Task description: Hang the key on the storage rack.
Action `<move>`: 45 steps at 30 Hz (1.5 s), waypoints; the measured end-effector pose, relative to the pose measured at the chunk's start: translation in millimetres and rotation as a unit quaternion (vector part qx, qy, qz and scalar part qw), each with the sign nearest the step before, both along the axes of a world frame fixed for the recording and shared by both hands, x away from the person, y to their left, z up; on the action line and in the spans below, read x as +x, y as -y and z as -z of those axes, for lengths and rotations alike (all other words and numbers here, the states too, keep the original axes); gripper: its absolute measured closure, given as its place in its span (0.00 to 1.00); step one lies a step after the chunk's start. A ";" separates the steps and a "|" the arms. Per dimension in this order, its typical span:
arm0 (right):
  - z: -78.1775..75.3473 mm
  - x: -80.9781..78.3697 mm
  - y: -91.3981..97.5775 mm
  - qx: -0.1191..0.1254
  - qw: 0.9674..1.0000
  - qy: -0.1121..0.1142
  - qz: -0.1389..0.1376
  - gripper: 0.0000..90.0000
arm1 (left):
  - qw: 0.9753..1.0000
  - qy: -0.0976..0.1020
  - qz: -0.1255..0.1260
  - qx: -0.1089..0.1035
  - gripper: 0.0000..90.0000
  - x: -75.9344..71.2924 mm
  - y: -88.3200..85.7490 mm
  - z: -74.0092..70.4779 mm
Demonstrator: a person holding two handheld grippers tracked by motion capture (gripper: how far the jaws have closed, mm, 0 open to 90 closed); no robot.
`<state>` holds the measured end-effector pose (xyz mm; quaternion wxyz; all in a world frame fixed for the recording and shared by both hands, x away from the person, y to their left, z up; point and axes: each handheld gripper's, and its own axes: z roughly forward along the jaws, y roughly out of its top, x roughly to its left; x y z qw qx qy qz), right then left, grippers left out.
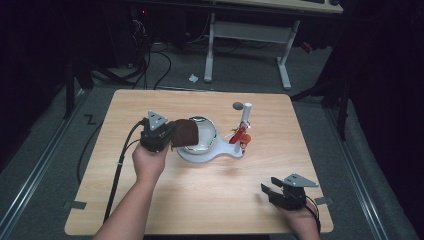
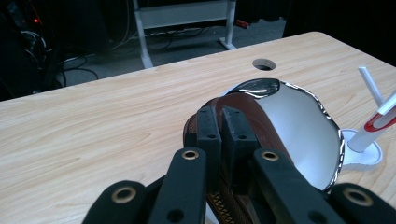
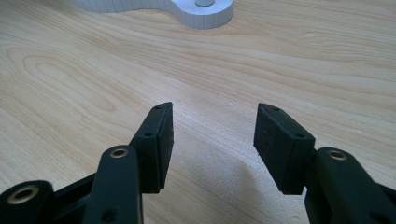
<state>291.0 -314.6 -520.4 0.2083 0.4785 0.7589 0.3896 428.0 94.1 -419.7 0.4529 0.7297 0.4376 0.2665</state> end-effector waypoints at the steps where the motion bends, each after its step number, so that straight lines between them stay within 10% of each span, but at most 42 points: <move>1: 0.0 -0.1 -0.1 0.000 1.000 0.000 0.000 0.53 | 1.000 0.000 0.001 -0.001 0.96 0.9 1.6 1.1; 22: 1.0 0.7 0.3 0.002 1.000 0.000 -0.004 0.53 | 1.000 -0.006 0.015 -0.027 0.94 20.5 26.7 23.5; 45: 1.7 1.6 -2.5 -0.002 1.000 -0.002 -0.009 0.53 | 0.997 0.001 0.054 -0.046 0.64 -1.3 14.8 6.1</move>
